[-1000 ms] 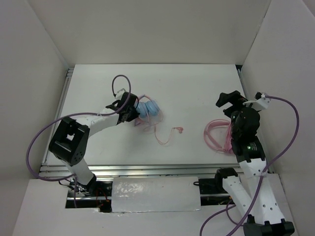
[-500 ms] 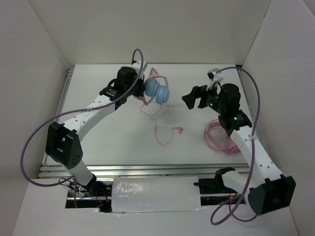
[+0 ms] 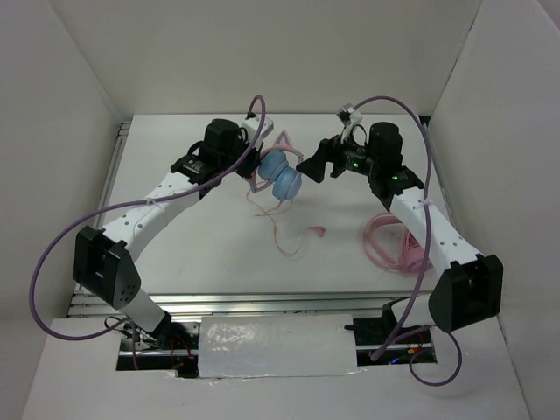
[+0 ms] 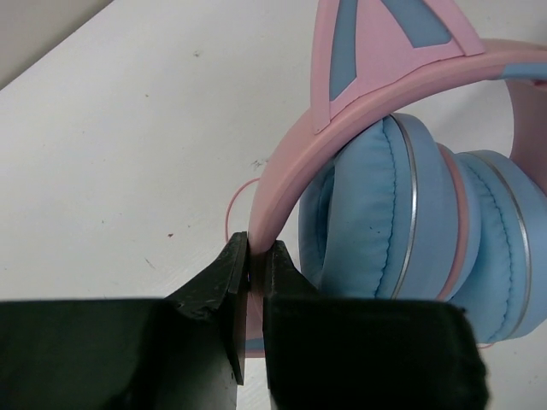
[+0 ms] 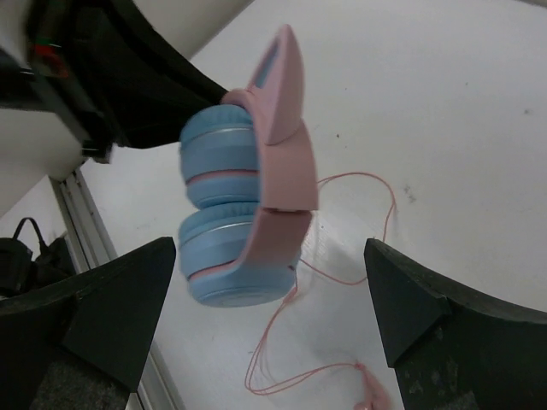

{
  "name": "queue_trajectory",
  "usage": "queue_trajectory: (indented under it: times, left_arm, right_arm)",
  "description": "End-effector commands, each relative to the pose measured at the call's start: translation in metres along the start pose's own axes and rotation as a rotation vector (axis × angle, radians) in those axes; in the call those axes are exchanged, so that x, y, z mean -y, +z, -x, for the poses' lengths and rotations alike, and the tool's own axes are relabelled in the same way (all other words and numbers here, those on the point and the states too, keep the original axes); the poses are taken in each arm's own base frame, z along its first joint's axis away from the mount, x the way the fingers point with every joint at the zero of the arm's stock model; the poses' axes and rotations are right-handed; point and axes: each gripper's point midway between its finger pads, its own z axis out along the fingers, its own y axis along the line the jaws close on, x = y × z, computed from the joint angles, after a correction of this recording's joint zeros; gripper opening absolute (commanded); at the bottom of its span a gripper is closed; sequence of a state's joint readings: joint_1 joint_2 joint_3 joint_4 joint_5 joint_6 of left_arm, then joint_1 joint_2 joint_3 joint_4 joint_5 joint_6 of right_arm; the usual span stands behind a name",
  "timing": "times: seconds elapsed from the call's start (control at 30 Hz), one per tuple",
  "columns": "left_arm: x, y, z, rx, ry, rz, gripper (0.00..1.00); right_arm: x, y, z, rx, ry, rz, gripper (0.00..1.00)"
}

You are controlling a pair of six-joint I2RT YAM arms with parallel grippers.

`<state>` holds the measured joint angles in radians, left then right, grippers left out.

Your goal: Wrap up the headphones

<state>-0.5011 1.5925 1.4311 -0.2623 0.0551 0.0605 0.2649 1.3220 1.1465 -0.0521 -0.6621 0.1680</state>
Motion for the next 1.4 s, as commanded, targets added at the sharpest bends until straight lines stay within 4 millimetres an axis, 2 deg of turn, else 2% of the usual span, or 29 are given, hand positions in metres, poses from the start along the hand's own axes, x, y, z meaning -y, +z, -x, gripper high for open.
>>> queue_trajectory:
  times: [0.0,0.17,0.23,0.27,0.3,0.37,0.43,0.47,0.5,0.53,0.6,0.63,0.67,0.7,0.73,0.77,0.8,0.87,0.9,1.0,1.03,1.1,1.13,1.2,1.3,1.37]
  left_arm:
    - [0.013,-0.031,0.059,0.207,0.053,-0.071,0.00]
    - [0.023,-0.030,0.055,0.199,0.059,-0.112,0.00]
    - [0.027,-0.032,0.055,0.206,0.053,-0.135,0.00]
    - [0.030,-0.032,0.058,0.221,0.049,-0.141,0.00]
    - [0.032,-0.032,0.059,0.226,0.048,-0.155,0.00]
    - [0.034,-0.031,0.061,0.232,0.037,-0.160,0.00]
    - [0.037,-0.029,0.060,0.216,0.018,-0.174,0.00]
    - [0.041,-0.030,0.062,0.216,0.005,-0.186,0.00]
    - [0.043,-0.030,0.061,0.216,0.000,-0.187,0.00]
    - [0.044,-0.034,0.068,0.248,0.002,-0.188,0.00]
    - [0.046,-0.035,0.067,0.254,-0.043,-0.185,0.02]
    - [0.046,-0.040,0.071,0.268,-0.049,-0.185,0.21]
    - [0.043,-0.043,0.074,0.275,-0.058,-0.175,0.34]
    - [0.043,-0.046,0.075,0.273,-0.068,-0.168,0.42]
    - [0.041,-0.053,0.079,0.287,-0.075,-0.158,0.63]
    - [0.039,-0.056,0.079,0.287,-0.088,-0.139,0.90]
    - [0.033,-0.065,0.082,0.304,-0.100,-0.106,0.99]
    - [0.024,-0.072,0.078,0.307,-0.161,-0.056,0.99]
    - [0.017,-0.082,0.080,0.324,-0.229,-0.008,0.99]
    - [0.008,-0.095,0.068,0.311,-0.333,0.059,0.99]
    - [0.005,-0.095,0.057,0.293,-0.401,0.085,0.99]
    - [0.009,-0.105,0.052,0.306,-0.476,0.075,0.99]
    - [0.011,-0.101,0.035,0.277,-0.508,0.080,0.99]
    - [0.016,-0.105,0.029,0.285,-0.581,0.065,0.99]
    - [0.026,-0.096,0.010,0.261,-0.662,0.026,0.99]
    - [0.027,-0.093,0.008,0.267,-0.708,0.027,0.99]
  right_arm:
    - [-0.009,0.016,0.016,0.036,-0.013,0.094,1.00]
    - [-0.011,0.034,0.009,0.042,0.024,0.147,0.94]
    - [-0.014,0.037,0.013,0.076,0.016,0.171,0.83]
    - [-0.019,0.039,0.011,0.075,0.056,0.196,0.74]
    - [-0.018,0.039,0.008,0.083,0.075,0.200,0.60]
    - [-0.025,0.038,0.017,0.131,0.087,0.234,0.44]
    - [-0.030,0.036,0.019,0.145,0.083,0.260,0.33]
    - [-0.030,0.035,0.021,0.147,0.096,0.260,0.06]
    - [-0.029,0.035,0.021,0.149,0.107,0.252,0.00]
    - [-0.029,0.035,0.023,0.154,0.108,0.246,0.00]
    - [-0.031,0.035,0.027,0.157,0.110,0.253,0.00]
    - [-0.031,0.035,0.027,0.154,0.119,0.253,0.00]
    - [-0.032,0.034,0.030,0.158,0.122,0.255,0.00]
    - [-0.032,0.035,0.032,0.162,0.128,0.249,0.00]
    - [-0.032,0.034,0.035,0.170,0.130,0.243,0.00]
    - [-0.030,0.032,0.039,0.185,0.135,0.227,0.00]
    - [-0.030,0.031,0.041,0.193,0.138,0.216,0.00]
    - [-0.027,0.026,0.048,0.217,0.148,0.182,0.00]
    - [-0.026,0.025,0.049,0.223,0.153,0.175,0.00]
    - [-0.025,0.017,0.060,0.267,0.182,0.146,0.00]
    - [-0.025,0.014,0.063,0.280,0.189,0.136,0.00]
    - [-0.022,0.013,0.067,0.301,0.212,0.112,0.00]
    - [-0.024,0.010,0.071,0.316,0.207,0.111,0.00]
    - [-0.025,0.009,0.073,0.330,0.215,0.109,0.00]
    - [-0.027,0.007,0.077,0.357,0.232,0.102,0.00]
    - [-0.027,0.006,0.078,0.371,0.256,0.100,0.00]
